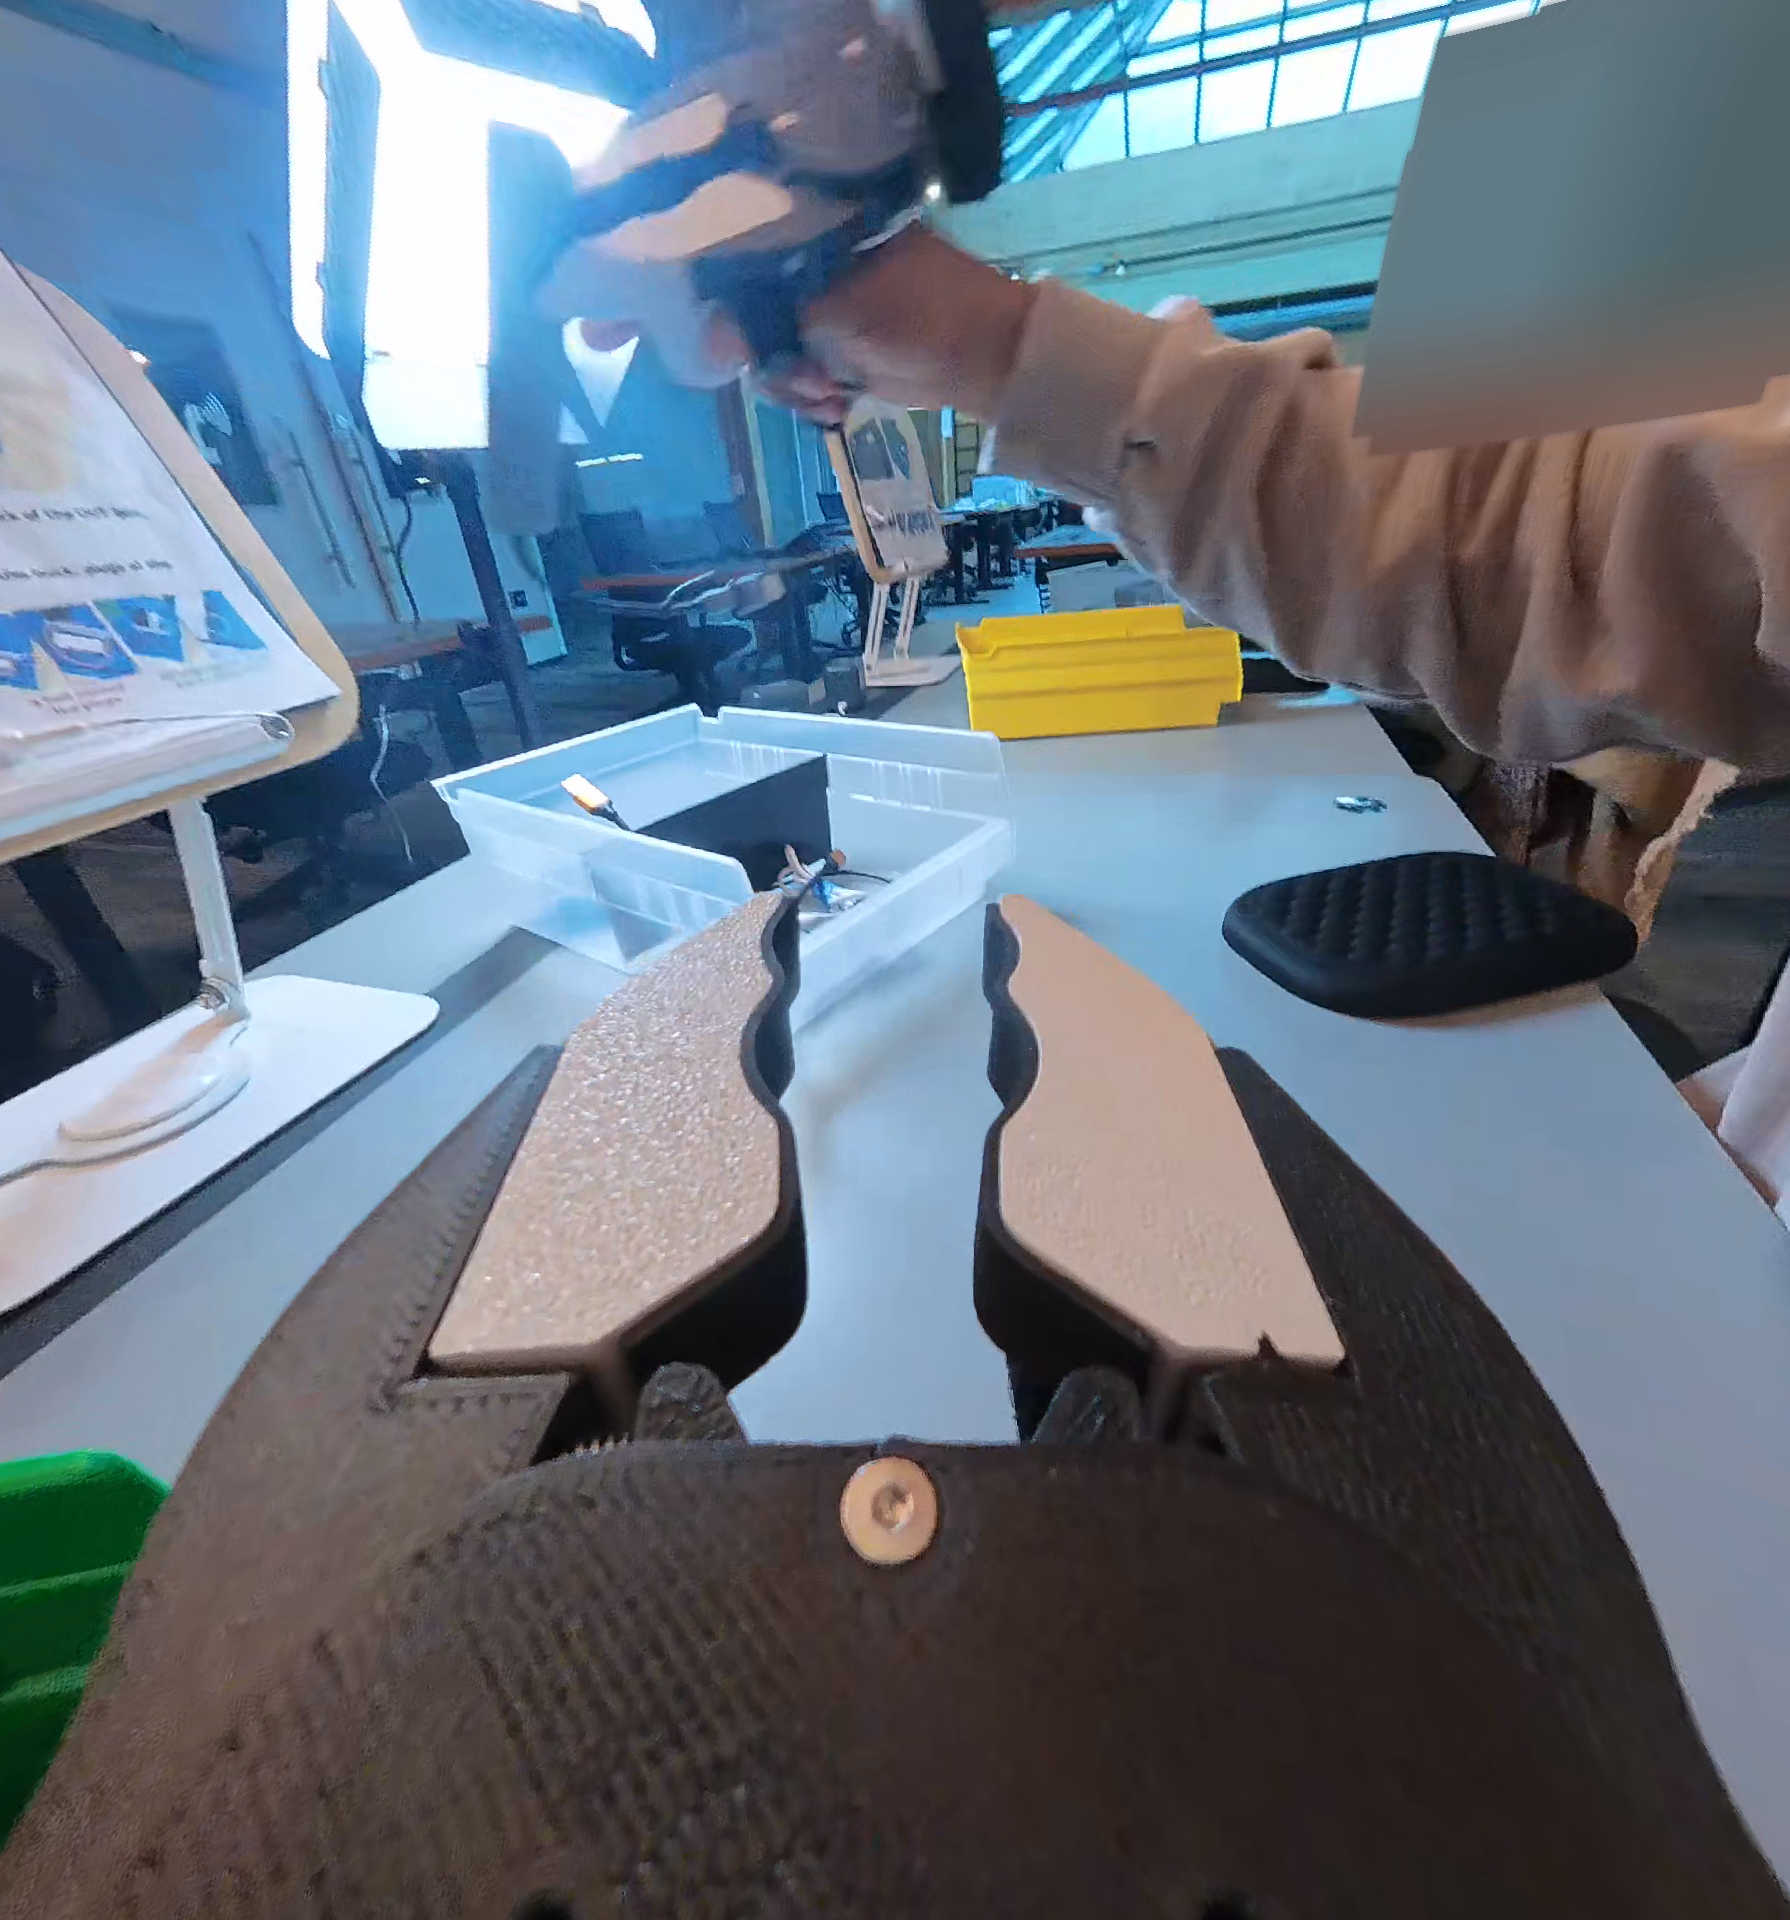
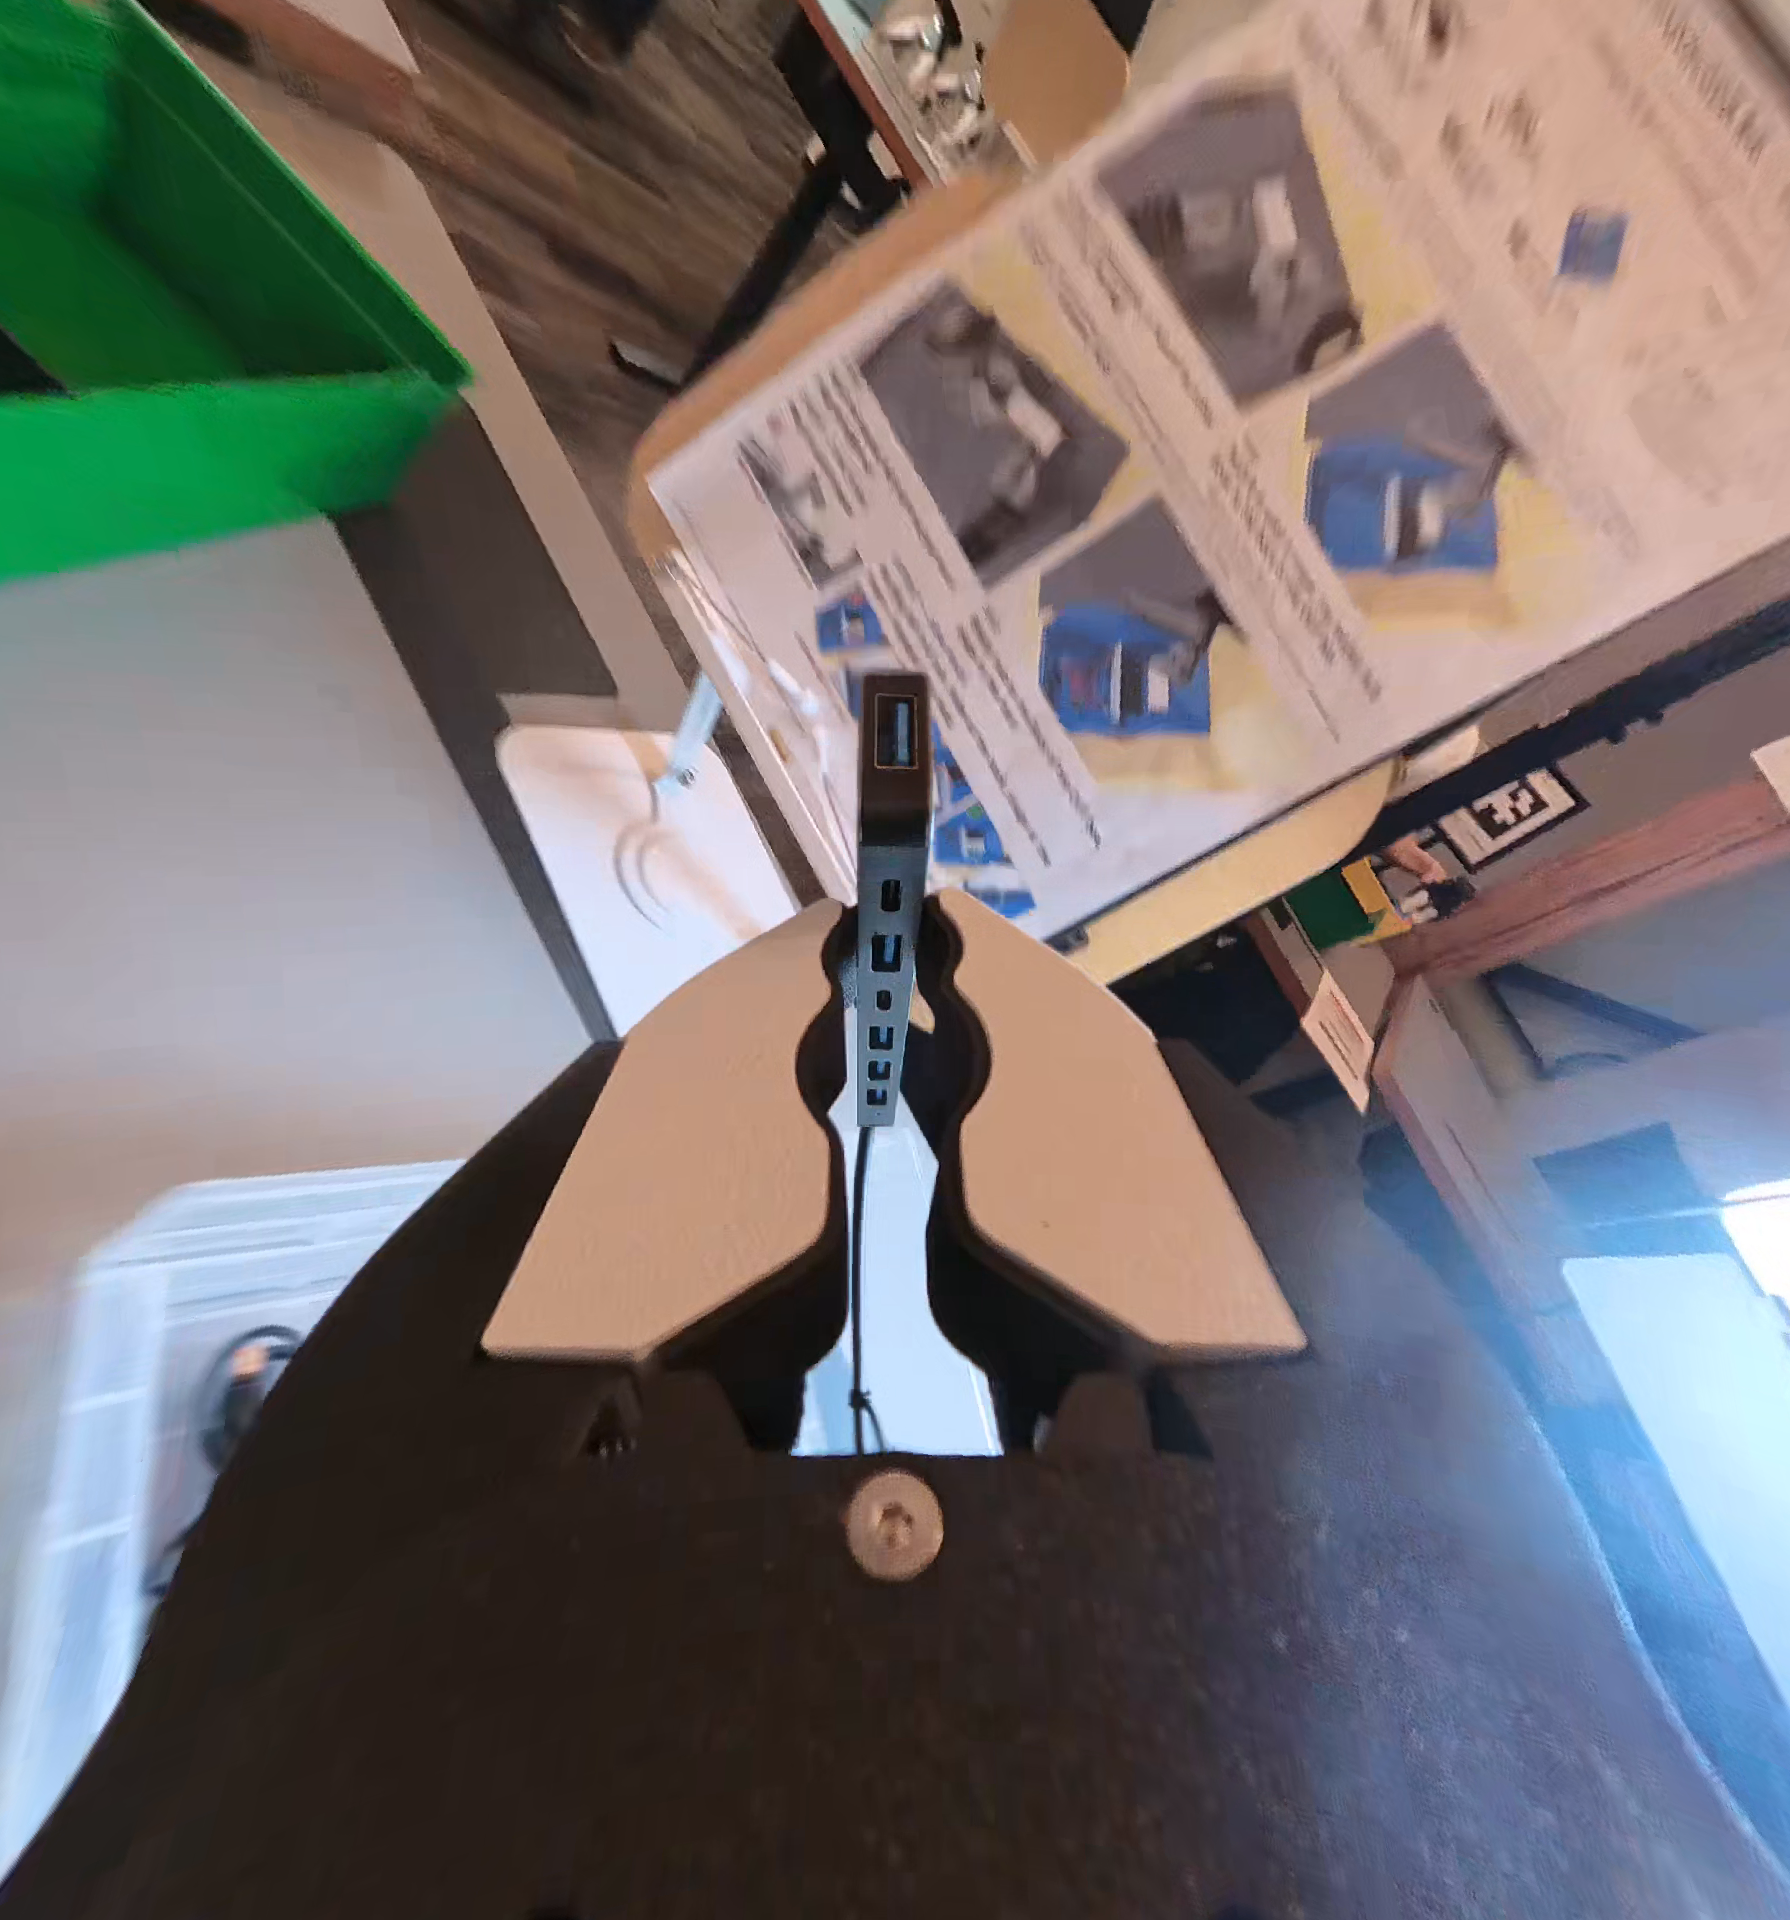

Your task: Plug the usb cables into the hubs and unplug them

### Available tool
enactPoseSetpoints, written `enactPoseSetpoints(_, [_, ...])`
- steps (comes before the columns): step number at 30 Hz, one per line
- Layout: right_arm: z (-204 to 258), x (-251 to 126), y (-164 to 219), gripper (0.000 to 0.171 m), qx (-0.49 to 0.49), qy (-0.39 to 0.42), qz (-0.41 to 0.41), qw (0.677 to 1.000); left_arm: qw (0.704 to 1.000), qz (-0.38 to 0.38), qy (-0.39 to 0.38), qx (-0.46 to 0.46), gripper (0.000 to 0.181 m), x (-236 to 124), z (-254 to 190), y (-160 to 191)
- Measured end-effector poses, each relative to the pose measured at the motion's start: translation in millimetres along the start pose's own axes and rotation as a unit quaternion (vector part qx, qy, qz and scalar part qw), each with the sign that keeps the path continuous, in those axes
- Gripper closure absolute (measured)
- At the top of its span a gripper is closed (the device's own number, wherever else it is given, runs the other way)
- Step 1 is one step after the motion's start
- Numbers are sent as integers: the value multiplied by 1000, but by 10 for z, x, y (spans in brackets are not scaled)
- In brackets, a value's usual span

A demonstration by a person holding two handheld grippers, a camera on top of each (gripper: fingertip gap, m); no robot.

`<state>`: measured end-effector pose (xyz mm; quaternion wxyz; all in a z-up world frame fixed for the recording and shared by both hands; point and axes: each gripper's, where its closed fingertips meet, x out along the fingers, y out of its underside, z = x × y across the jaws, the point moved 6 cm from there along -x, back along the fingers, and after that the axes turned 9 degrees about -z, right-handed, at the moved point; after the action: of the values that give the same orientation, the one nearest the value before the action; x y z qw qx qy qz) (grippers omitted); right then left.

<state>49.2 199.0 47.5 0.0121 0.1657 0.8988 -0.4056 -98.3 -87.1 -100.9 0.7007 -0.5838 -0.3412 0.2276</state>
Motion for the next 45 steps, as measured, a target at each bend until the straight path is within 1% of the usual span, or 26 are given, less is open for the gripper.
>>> enactPoseSetpoints(3, [0, 308, 754, 160, 18, 13, 66, 998, 1000, 18, 9, 15, 148, 28, -57, 55])
enactPoseSetpoints(6, [139, 478, 1525, 160, 53, 12, 152, 987, 999, 31, 11, 27, 150, 31, -79, 90])
enactPoseSetpoints(8, [276, 529, 1917, 160, 69, -6, 204, 976, 999, 38, 12, 28, 151, 32, -70, 115])
enactPoseSetpoints(10, [375, 553, 2184, 157, 80, -20, 244, 966, 999, 43, 14, 26, 151, 33, -63, 144])
enactPoseSetpoints(11, [406, 574, 2212, 154, 111, -31, 236, 965, 999, 46, 15, 24, 152, 34, -62, 162])
enactPoseSetpoints(13, [359, 594, 2217, 153, 151, -32, 255, 955, 998, 54, 18, 22, 152, 39, -62, 198])
enactPoseSetpoints(14, [338, 593, 2233, 152, 152, -37, 278, 948, 998, 58, 19, 22, 152, 41, -64, 216])
enactPoseSetpoints(16, [384, 563, 2280, 146, 164, -84, 332, 925, 997, 65, 22, 21, 152, 49, -75, 248])
enactPoseSetpoints(18, [390, 532, 2265, 145, 157, -105, 355, 916, 997, 74, 27, 24, 153, 59, -96, 268])
enactPoseSetpoints(20, [423, 504, 2217, 139, 171, -123, 357, 910, 996, 80, 31, 32, 153, 68, -120, 278])
enactPoseSetpoints(22, [407, 473, 2163, 131, 183, -119, 354, 909, 995, 84, 35, 36, 153, 76, -139, 287])
enactPoseSetpoints(25, [376, 404, 2064, 129, 190, -117, 341, 913, 995, 88, 38, 33, 153, 85, -148, 305])
enactPoseSetpoints(26, [363, 385, 2012, 129, 195, -117, 331, 916, 995, 89, 38, 32, 154, 87, -149, 312])
enactPoseSetpoints(28, [307, 387, 1858, 132, 208, -101, 283, 931, 995, 91, 39, 32, 154, 90, -149, 322])
enactPoseSetpoints(30, [272, 438, 1722, 140, 234, -86, 236, 939, 995, 92, 40, 29, 154, 100, -146, 335])
enactPoseSetpoints(31, [283, 473, 1700, 147, 238, -85, 233, 939, 994, 93, 41, 26, 154, 106, -144, 345])
enactPoseSetpoints(32, [297, 513, 1731, 157, 228, -77, 249, 938, 994, 95, 41, 23, 154, 111, -147, 358])
enactPoseSetpoints(33, [313, 547, 1807, 171, 205, -65, 281, 935, 994, 97, 41, 22, 154, 112, -153, 370])
enactPoseSetpoints(35, [402, 592, 2027, 171, 159, -68, 360, 917, 994, 103, 41, 27, 154, 105, -168, 381])
enactPoseSetpoints(36, [452, 609, 2125, 171, 146, -74, 385, 908, 993, 104, 42, 31, 154, 102, -174, 377])
enactPoseSetpoints(37, [437, 645, 2166, 171, 137, -59, 379, 914, 993, 105, 42, 34, 154, 99, -178, 370])
enactPoseSetpoints(40, [426, 690, 2155, 171, 198, -76, 343, 915, 993, 105, 43, 33, 155, 90, -168, 376])
enactPoseSetpoints(43, [413, 676, 2113, 171, 239, -95, 314, 914, 992, 112, 44, 26, 155, 81, -145, 415])
enactPoseSetpoints(44, [392, 669, 2077, 161, 252, -93, 301, 915, 992, 113, 44, 25, 155, 80, -142, 425])
enactPoseSetpoints(45, [373, 657, 2029, 155, 264, -92, 287, 916, 992, 115, 45, 25, 155, 79, -142, 431])
